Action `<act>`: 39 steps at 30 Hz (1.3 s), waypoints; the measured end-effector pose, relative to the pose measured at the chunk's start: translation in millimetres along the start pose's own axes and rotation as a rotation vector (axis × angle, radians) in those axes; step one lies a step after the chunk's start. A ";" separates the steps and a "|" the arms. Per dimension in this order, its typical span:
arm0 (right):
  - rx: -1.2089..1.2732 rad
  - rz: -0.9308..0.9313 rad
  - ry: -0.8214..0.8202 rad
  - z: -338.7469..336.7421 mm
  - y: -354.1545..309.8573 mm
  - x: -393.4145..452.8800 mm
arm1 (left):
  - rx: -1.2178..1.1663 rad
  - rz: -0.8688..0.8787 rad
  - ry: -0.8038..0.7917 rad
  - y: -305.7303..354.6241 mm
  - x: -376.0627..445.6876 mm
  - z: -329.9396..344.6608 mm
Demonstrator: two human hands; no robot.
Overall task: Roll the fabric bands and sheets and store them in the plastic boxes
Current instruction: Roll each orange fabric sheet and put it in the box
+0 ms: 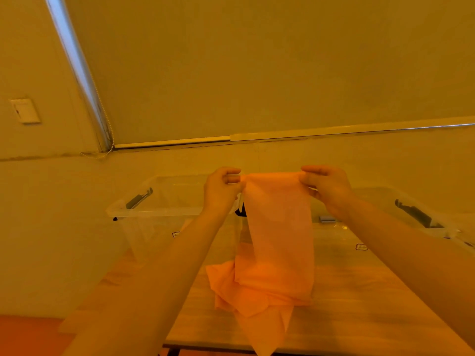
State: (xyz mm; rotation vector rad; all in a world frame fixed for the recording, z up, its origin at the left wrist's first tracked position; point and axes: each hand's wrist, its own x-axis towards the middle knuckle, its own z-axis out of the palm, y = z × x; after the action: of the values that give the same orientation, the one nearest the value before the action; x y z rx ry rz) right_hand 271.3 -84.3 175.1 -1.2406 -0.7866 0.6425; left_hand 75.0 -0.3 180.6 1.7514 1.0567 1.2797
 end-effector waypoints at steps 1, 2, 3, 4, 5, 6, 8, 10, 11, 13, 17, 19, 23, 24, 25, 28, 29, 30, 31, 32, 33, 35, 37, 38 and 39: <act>-0.004 0.024 -0.012 -1.5 6.9 -3.9 | -0.013 -0.018 -0.024 -4.0 -5.5 -0.7; -0.008 0.054 -0.029 -4.0 17.0 -8.7 | -0.037 -0.035 -0.055 -9.8 -13.4 -1.6; -0.010 0.093 -0.049 -6.6 28.6 -15.2 | -0.064 -0.053 -0.094 -18.4 -22.7 -2.2; -0.025 0.134 -0.069 -10.0 41.7 -22.9 | -0.082 -0.070 -0.135 -28.5 -33.1 -2.5; -0.047 0.168 -0.088 -13.2 55.0 -31.7 | -0.078 -0.090 -0.176 -40.0 -44.3 -2.6; -0.092 0.192 -0.101 -16.9 68.6 -41.2 | -0.054 -0.119 -0.218 -51.8 -55.6 -1.8; -0.227 0.237 -0.117 -24.0 93.2 -60.8 | 0.033 -0.192 -0.294 -75.8 -77.5 0.7; -0.341 0.320 -0.147 -30.5 113.6 -80.7 | 0.092 -0.255 -0.351 -101.0 -97.4 4.1; -0.375 0.364 -0.158 -33.6 121.8 -89.9 | 0.098 -0.281 -0.375 -112.9 -106.5 5.9; -0.439 0.416 -0.183 -41.0 136.0 -105.3 | 0.118 -0.313 -0.418 -131.5 -122.8 8.2; -0.495 0.470 -0.215 -52.7 151.2 -124.0 | 0.196 -0.297 -0.488 -150.8 -139.9 10.8; -0.453 0.493 -0.185 -55.5 153.7 -128.3 | 0.220 -0.308 -0.518 -151.7 -143.3 9.8; -0.440 0.479 -0.172 -55.8 156.2 -131.4 | 0.221 -0.333 -0.557 -152.2 -145.4 9.4; -0.429 0.469 -0.168 -54.9 157.2 -130.4 | 0.222 -0.341 -0.562 -152.6 -145.6 9.9; -0.418 0.462 -0.170 -53.2 157.8 -129.0 | 0.220 -0.353 -0.564 -152.7 -145.3 10.6; -0.405 0.457 -0.159 -48.5 164.3 -122.4 | 0.195 -0.397 -0.527 -152.5 -142.8 12.7; -0.388 0.459 -0.139 -47.0 167.4 -120.4 | 0.178 -0.415 -0.501 -151.9 -141.5 13.9; -0.369 0.456 -0.117 -45.8 170.4 -119.0 | 0.159 -0.433 -0.472 -151.8 -140.2 15.4; -0.354 0.442 -0.096 -44.5 173.0 -117.5 | 0.143 -0.449 -0.441 -152.0 -138.6 17.4; -0.349 0.423 -0.076 -43.2 175.0 -116.0 | 0.133 -0.462 -0.415 -152.0 -137.1 19.5; -0.344 0.403 -0.057 -42.0 176.6 -114.4 | 0.132 -0.469 -0.391 -152.2 -135.7 21.8; -0.329 0.393 -0.022 -40.0 178.6 -110.7 | 0.137 -0.472 -0.364 -152.7 -132.8 25.9; -0.319 0.411 -0.005 -40.0 181.2 -106.4 | 0.132 -0.473 -0.361 -153.3 -130.3 28.0; -0.310 0.424 -0.017 -40.4 181.5 -105.0 | 0.129 -0.478 -0.358 -153.1 -128.9 27.9; -0.299 0.436 -0.038 -41.2 181.8 -103.7 | 0.120 -0.481 -0.353 -153.0 -127.2 27.1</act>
State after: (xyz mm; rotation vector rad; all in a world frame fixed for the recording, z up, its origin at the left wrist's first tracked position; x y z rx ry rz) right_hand 242.4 -150.7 -25.6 -1.7019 -0.6609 0.9255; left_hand 48.1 -55.0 -10.8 1.5975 1.2595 0.5985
